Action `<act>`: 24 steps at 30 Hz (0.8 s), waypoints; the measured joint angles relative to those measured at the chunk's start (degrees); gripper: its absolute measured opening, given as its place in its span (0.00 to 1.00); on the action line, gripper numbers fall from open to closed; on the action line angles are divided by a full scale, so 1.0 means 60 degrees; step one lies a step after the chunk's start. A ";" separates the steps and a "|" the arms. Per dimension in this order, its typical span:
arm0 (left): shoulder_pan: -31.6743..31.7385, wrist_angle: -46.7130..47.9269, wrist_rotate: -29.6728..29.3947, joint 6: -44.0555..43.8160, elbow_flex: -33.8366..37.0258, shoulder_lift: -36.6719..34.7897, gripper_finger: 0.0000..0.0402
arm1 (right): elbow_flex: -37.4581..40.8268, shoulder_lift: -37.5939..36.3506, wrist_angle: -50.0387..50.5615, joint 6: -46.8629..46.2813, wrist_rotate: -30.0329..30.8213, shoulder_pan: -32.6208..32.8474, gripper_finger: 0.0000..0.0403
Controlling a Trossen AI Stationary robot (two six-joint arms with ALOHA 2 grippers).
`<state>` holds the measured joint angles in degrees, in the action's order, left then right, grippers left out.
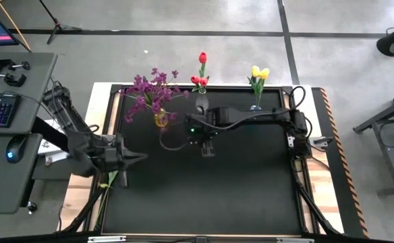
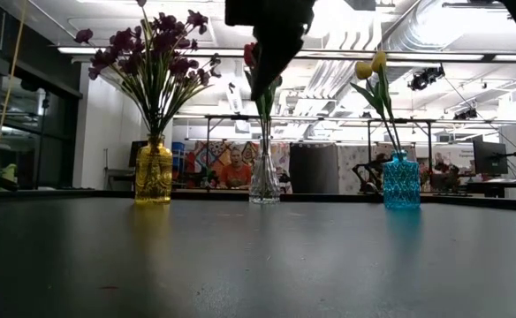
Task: Sort flowers into vase by color
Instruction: Put the yellow flower into the blue flower vase
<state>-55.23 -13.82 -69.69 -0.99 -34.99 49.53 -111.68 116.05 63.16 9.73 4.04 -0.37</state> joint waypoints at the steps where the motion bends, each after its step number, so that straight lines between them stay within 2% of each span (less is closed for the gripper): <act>1: 0.0176 0.0582 0.0367 -0.0853 -0.0225 0.0183 0.00 | 0.0000 -0.0006 0.0158 -0.0109 0.0047 0.0050 0.53; 4: 0.0832 0.1521 0.2113 -0.2640 -0.0738 0.0865 0.00 | 0.0000 -0.0020 0.0534 -0.0203 0.0143 0.0180 0.53; 9: 0.2185 0.1932 0.5248 -0.3661 -0.1191 0.2550 0.00 | 0.0000 -0.0037 0.1547 -0.0497 0.0302 0.0340 0.53; 13: 0.3011 0.3442 0.7625 -0.5124 -0.1413 0.3533 0.00 | 0.0000 -0.0037 0.2733 -0.1018 0.0308 0.0485 0.53; 15: 0.3257 0.4098 0.8351 -0.5925 -0.1423 0.3734 0.00 | 0.0000 -0.0037 0.3034 -0.1147 0.0313 0.0594 0.53; 20: 0.3310 0.5857 0.9349 -0.7868 -0.1445 0.3749 0.00 | 0.0185 -0.0115 0.3188 -0.1254 0.0348 0.1006 0.53; 22: 0.3113 0.6798 0.9684 -0.8986 -0.1445 0.3670 0.00 | 0.0824 -0.0400 0.2885 -0.1363 0.0583 0.1174 0.53; 24: 0.2814 0.7786 0.9947 -1.0047 -0.1445 0.3615 0.00 | 0.2003 -0.0990 0.2271 -0.1515 0.0796 0.1314 0.53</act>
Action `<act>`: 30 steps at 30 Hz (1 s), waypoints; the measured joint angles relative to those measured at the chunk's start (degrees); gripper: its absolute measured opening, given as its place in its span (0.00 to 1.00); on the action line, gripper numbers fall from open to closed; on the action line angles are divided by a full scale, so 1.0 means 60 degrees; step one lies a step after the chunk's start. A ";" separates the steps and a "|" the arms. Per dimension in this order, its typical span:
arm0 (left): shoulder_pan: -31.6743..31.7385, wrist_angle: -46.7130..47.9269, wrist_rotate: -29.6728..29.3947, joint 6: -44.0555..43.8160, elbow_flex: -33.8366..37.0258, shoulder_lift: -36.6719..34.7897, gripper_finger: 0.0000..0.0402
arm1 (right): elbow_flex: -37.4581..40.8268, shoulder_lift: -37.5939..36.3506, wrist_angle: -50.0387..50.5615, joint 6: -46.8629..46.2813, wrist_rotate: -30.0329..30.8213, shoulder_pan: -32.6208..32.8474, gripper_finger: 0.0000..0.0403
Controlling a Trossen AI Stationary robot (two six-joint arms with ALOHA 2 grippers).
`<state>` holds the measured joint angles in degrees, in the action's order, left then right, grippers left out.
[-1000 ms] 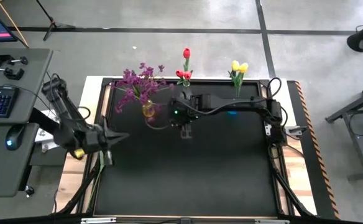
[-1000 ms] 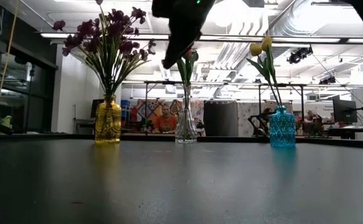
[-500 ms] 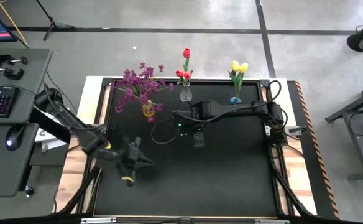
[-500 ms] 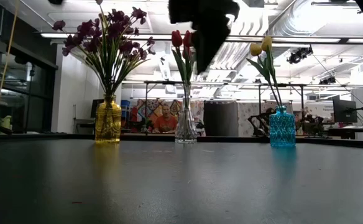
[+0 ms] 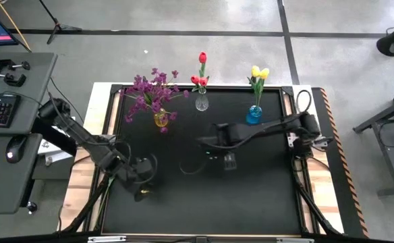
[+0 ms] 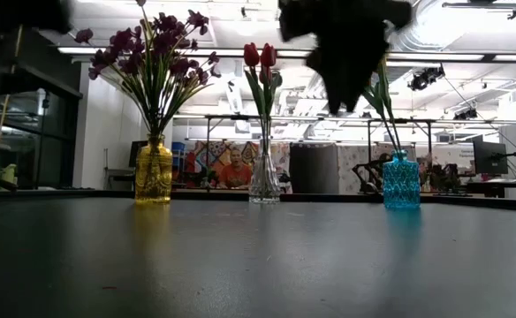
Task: Sort flowers into vase by color
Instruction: Put the yellow flower into the blue flower vase
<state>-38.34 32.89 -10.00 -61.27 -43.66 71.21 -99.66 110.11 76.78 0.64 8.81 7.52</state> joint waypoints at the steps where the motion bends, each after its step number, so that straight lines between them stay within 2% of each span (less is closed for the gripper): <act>1: -0.0156 0.0439 0.0099 -0.0517 0.0000 -0.0005 0.00 | 0.0702 -0.0375 -0.0421 -0.0134 0.0042 0.0054 0.53; 7: -0.0901 0.3135 0.0894 -0.2712 0.0004 -0.0108 0.01 | 0.4961 -0.2913 -0.3462 -0.1877 0.0115 0.0212 0.53; 13: -0.1050 0.4560 0.1163 -0.3553 0.0004 -0.0086 0.12 | 0.7523 -0.4745 -0.6222 -0.3178 0.0122 0.0410 0.53; 19: -0.1054 0.5881 0.1053 -0.4381 0.0004 0.0138 0.30 | 0.8778 -0.5327 -0.8404 -0.3313 0.0281 0.0399 0.53; 23: -0.1112 0.6231 0.1202 -0.4747 0.0007 0.0621 0.38 | 0.9146 -0.5293 -0.9003 -0.3297 0.0362 0.0399 0.53; 30: -0.1478 0.6086 0.2639 -0.4813 0.0011 0.1886 0.43 | 0.9410 -0.5283 -0.9163 -0.3281 0.0362 0.0399 0.53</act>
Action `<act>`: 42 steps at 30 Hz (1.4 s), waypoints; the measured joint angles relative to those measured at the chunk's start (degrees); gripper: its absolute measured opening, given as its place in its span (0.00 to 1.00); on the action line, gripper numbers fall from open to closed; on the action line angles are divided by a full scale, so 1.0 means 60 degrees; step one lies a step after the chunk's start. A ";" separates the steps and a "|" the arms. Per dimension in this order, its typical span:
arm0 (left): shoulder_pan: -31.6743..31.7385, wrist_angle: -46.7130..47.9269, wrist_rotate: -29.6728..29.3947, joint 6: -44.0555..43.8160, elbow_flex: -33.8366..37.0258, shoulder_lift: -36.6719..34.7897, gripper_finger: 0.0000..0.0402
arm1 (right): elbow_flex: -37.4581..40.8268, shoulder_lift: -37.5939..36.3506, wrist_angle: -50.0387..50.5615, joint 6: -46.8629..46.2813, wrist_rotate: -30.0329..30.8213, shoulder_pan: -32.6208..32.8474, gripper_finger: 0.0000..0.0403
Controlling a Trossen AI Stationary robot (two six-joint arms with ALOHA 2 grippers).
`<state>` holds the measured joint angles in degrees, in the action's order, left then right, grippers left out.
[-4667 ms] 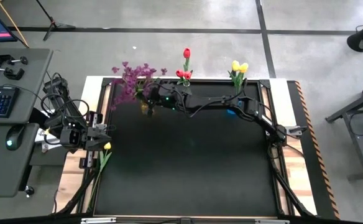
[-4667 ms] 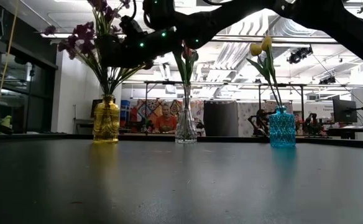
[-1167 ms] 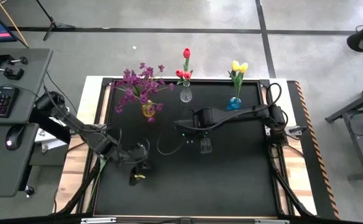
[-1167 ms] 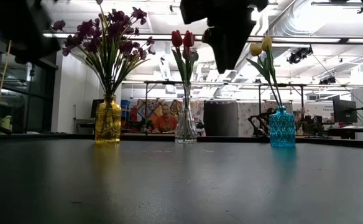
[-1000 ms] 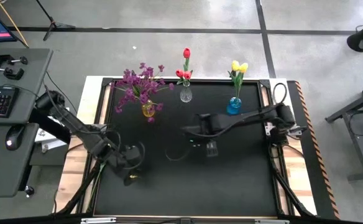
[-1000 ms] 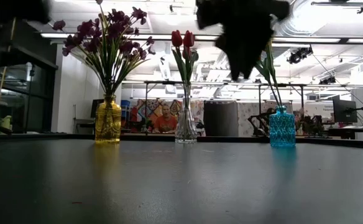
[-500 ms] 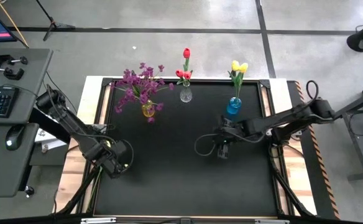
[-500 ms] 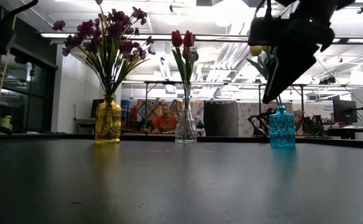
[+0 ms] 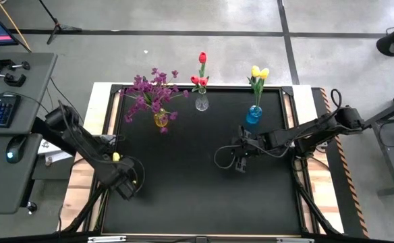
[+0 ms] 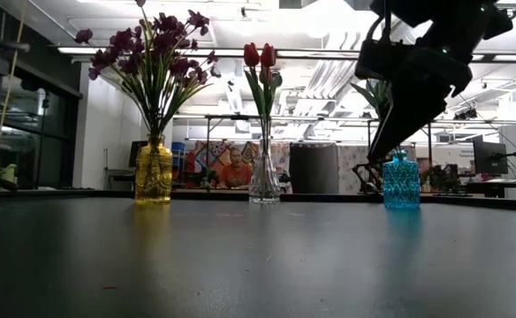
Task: Sort flowers into vase by color
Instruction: Put the yellow flower into the blue flower vase
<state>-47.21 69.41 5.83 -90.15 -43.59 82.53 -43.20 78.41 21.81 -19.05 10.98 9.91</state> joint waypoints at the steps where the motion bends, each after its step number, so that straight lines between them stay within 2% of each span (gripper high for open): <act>1: -0.0091 -0.0007 0.0091 -0.0062 0.0004 0.0163 0.43 | 0.0000 0.0000 -0.0047 0.0002 0.0003 0.0000 0.53; 10: -0.0776 -0.0026 0.0436 -0.1381 0.0011 0.1098 0.43 | 0.0000 0.0003 -0.0338 0.0001 0.0004 0.0000 0.53; 16: -0.0922 -0.0641 0.0493 -0.2018 0.0553 0.1074 0.43 | 0.0000 0.0004 -0.0403 0.0000 0.0004 0.0000 0.53; 22: -0.0946 -0.0533 0.0455 -0.2127 0.0633 0.1036 0.42 | 0.0000 0.0004 -0.0445 0.0000 0.0004 0.0000 0.53; 26: -0.0950 -0.0430 0.0451 -0.2123 0.0624 0.1040 0.33 | 0.0000 0.0007 -0.0480 0.0002 0.0068 0.0000 0.53; 30: -0.0951 -0.0181 0.0435 -0.2131 0.0442 0.1040 0.15 | 0.0000 0.0007 -0.0485 0.0004 0.0171 0.0000 0.53; 33: -0.0957 -0.0252 -0.0034 -0.2167 0.0207 0.1065 0.03 | 0.0000 0.0007 -0.0482 0.0102 0.0171 0.0000 0.53; 38: -0.0901 -0.0294 -0.0728 -0.2118 -0.0294 0.1073 0.03 | 0.0000 0.0011 -0.0502 0.0221 0.0198 0.0000 0.53; 42: -0.0789 -0.0357 -0.2004 -0.1654 -0.0801 0.1073 0.01 | 0.0000 0.0011 -0.0534 0.0390 0.0199 0.0000 0.53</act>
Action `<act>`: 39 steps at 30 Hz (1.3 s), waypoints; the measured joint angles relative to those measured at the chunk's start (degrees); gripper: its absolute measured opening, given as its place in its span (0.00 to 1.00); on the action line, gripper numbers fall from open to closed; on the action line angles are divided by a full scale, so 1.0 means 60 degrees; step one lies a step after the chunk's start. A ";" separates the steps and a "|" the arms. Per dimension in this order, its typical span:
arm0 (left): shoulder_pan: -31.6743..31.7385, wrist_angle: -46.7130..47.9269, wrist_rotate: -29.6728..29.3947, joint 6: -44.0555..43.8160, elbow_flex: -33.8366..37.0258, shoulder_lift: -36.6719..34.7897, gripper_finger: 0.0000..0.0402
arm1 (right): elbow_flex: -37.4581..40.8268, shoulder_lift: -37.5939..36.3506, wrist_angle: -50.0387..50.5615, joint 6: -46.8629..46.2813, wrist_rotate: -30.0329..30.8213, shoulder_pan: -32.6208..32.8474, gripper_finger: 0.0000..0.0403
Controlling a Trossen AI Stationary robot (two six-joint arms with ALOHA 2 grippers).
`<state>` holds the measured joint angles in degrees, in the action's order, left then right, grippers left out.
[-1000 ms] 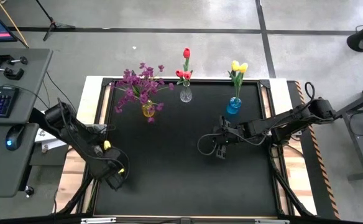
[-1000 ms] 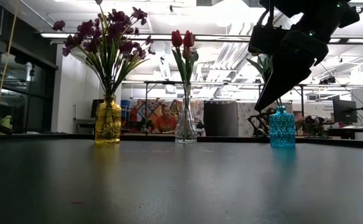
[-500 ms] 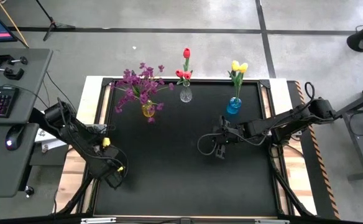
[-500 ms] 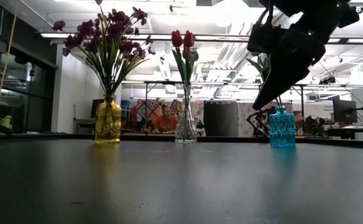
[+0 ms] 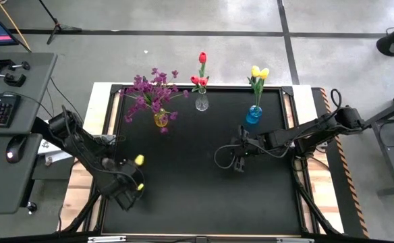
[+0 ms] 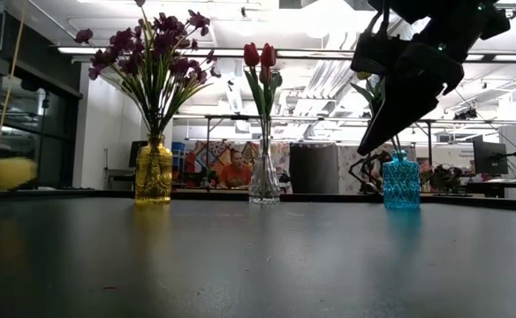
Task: Sort flowers into vase by color
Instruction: Put the yellow flower into the blue flower vase
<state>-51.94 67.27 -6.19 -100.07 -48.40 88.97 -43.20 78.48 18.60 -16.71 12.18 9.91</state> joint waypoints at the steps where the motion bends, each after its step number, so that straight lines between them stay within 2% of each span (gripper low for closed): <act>1: 0.0047 -0.0109 -0.0472 0.0167 -0.0102 0.0000 0.01 | 0.0000 0.0000 -0.0016 0.0090 -0.0058 0.0001 0.53; 5: 0.0353 -0.1272 -0.2774 0.1606 -0.0282 -0.0004 0.01 | 0.0000 -0.0026 0.0179 0.0216 -0.0275 0.0208 0.53; 8: 0.0818 -0.3118 -0.4441 0.3143 -0.0173 -0.0004 0.00 | 0.0000 -0.0194 0.0750 -0.0032 -0.0225 0.0521 0.53; 11: 0.1551 -0.5554 -0.5411 0.5664 -0.0005 -0.0004 0.00 | 0.0000 -0.0504 0.1358 -0.0651 -0.0116 0.0889 0.53; 14: 0.2455 -0.8460 -0.5591 0.8641 0.0129 -0.0007 0.00 | 0.0000 -0.0935 0.1978 -0.1315 -0.0104 0.1376 0.53; 17: 0.3327 -1.0996 -0.5316 1.1423 0.0135 0.0009 0.00 | 0.0000 -0.1410 0.2418 -0.1944 0.0174 0.1918 0.53; 20: 0.4071 -1.3075 -0.4826 1.3597 0.0138 0.0034 0.00 | 0.0000 -0.1889 0.2750 -0.2475 0.0630 0.2443 0.53; 23: 0.4755 -1.4991 -0.4132 1.5224 0.0138 0.0104 0.00 | 0.0000 -0.2381 0.3007 -0.2844 0.0802 0.2974 0.53; 26: 0.5443 -1.6979 -0.3374 1.6551 0.0139 0.0254 0.00 | 0.0000 -0.2863 0.3085 -0.3160 0.1433 0.3502 0.53; 29: 0.6117 -1.8980 -0.2381 1.7371 0.0134 0.0651 0.00 | 0.0000 -0.3266 0.3066 -0.3214 0.2181 0.3927 0.53; 34: 0.7143 -2.2077 -0.0642 1.7544 -0.0291 0.2084 0.00 | 0.0000 -0.3721 0.3080 -0.3164 0.3050 0.4389 0.53; 37: 0.7590 -2.3120 -0.0084 1.7546 -0.1009 0.3114 0.00 | 0.0000 -0.3796 0.3078 -0.2982 0.3447 0.4547 0.53; 39: 0.7819 -2.3274 0.0211 1.7619 -0.1651 0.3721 0.00 | 0.0000 -0.3793 0.3086 -0.2820 0.3591 0.4622 0.53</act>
<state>-5.03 -72.38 -4.92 5.64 -58.31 111.29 -43.20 55.72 37.12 -33.63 33.72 37.64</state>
